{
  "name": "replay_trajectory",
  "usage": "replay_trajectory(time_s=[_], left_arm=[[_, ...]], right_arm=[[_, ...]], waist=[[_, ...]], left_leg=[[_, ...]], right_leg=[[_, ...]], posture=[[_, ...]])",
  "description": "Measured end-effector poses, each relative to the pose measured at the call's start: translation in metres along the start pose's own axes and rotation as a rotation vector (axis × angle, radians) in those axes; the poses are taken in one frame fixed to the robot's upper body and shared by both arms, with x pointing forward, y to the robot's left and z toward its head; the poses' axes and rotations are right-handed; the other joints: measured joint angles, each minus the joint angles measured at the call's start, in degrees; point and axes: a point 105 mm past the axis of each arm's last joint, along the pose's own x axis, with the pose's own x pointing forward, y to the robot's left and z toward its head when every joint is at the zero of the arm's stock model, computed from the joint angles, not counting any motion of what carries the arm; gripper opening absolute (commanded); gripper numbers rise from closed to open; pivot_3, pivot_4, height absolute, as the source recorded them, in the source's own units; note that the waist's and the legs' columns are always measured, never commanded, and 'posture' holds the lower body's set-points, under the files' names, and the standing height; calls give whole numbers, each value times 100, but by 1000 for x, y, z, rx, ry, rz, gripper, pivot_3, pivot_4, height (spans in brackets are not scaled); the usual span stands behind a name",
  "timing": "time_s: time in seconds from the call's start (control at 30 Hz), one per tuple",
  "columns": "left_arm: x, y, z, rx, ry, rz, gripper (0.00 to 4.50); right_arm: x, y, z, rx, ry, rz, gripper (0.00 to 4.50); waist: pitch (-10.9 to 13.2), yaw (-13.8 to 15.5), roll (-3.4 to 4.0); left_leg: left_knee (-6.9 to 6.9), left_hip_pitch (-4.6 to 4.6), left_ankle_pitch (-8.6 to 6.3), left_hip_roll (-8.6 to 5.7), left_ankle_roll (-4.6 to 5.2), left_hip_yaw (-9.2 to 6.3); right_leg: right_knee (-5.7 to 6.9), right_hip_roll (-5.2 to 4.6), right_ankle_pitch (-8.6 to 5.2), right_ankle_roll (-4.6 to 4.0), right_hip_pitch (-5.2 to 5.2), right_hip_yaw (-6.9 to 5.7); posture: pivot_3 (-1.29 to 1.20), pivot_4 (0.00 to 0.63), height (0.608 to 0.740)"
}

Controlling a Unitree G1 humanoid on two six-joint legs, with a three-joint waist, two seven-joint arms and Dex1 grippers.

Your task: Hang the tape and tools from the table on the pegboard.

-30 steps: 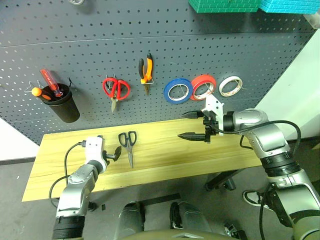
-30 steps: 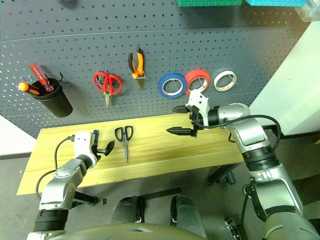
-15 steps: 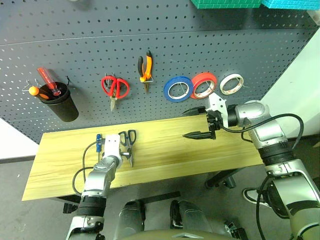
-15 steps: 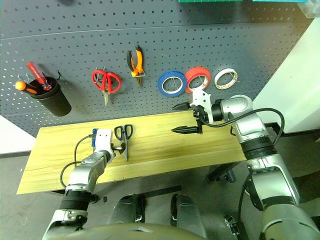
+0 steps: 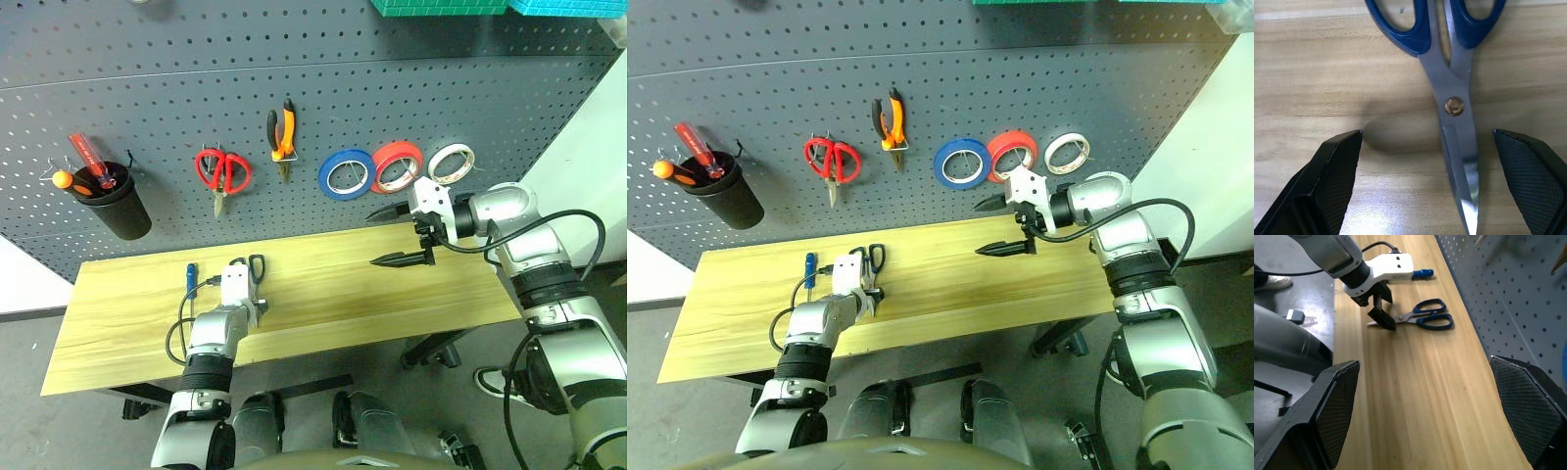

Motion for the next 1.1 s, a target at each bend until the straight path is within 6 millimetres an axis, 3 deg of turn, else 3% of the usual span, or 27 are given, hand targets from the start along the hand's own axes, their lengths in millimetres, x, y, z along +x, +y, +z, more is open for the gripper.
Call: replay_trajectory(time_s=[0.2, 0.53, 0.67, 1.0, 1.1], left_arm=[[2, -3, 6, -86, 70, 14, 4500], [8, -3, 12, -77, 75, 28, 4500], [10, -3, 14, -77, 67, 23, 3705], [10, 1, 16, -96, 68, -5, 577], [10, 0, 17, -104, 69, -12, 514]], right_arm=[[1, -1, -1, -8, 1, -7, 4470], [8, 2, -9, 21, -11, -37, 4470], [9, 4, -11, 34, -15, -32, 4500], [10, 6, -10, 40, -24, -9, 4500], [13, 7, -10, 37, -26, -4, 4500]], waist=[[1, -1, 0], [-1, -9, 5], [0, -12, 8], [8, -7, 18], [12, -6, 21]], left_leg=[[2, 3, -1, -2, -2, 0], [-1, 17, -7, -3, -11, -1], [-2, 18, -7, -3, -11, -1], [-2, 17, -7, -5, -12, 0], [-2, 17, -7, -5, -12, -1]], right_leg=[[0, -3, 0, 0, 4, 0], [2, -2, -1, -1, 13, 2], [2, -1, -1, -1, 13, 2], [1, -7, -2, -2, 12, 2], [1, -8, -2, -1, 12, 2]], posture=[[39, 162, 740], [15, 158, 740], [15, 163, 740], [24, 176, 740], [26, 174, 740]])
